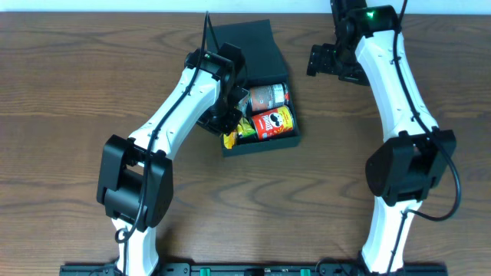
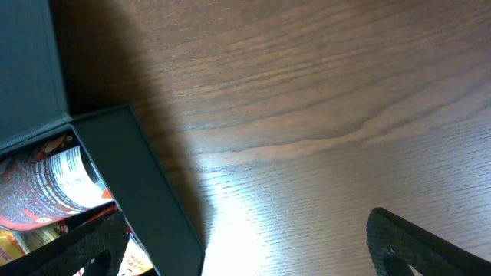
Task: Pack container
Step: 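Release the packet and press the snacks down into the box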
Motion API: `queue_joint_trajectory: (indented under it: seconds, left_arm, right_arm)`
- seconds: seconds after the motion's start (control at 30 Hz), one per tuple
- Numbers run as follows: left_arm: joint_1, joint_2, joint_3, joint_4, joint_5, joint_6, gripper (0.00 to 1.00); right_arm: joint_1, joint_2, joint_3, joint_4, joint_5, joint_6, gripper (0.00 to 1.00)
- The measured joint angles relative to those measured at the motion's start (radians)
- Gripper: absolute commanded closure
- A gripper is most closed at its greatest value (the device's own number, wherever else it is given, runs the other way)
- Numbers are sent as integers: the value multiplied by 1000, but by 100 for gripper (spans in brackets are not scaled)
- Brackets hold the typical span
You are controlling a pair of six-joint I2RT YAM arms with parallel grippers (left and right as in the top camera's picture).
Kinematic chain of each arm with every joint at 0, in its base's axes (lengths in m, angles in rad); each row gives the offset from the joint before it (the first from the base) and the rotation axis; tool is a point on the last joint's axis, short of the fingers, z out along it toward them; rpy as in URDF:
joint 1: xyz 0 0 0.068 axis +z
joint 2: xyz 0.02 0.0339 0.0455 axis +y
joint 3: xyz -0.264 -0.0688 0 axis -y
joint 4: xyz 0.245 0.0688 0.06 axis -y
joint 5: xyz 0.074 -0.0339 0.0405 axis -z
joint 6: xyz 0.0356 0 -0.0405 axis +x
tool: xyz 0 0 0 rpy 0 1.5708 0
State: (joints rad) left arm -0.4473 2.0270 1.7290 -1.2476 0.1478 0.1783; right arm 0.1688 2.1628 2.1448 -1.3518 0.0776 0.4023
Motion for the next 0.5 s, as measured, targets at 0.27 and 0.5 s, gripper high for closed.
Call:
queue_joint_trajectory:
  seconds: [0.27, 0.5]
  left_arm:
    - [-26, 0, 0, 29, 32, -11, 94]
    - [-39, 0, -1, 52, 32, -18, 94]
  right_arm:
    - [0, 0, 0, 1, 0, 0, 1]
    - [0, 0, 0, 1, 0, 0, 1]
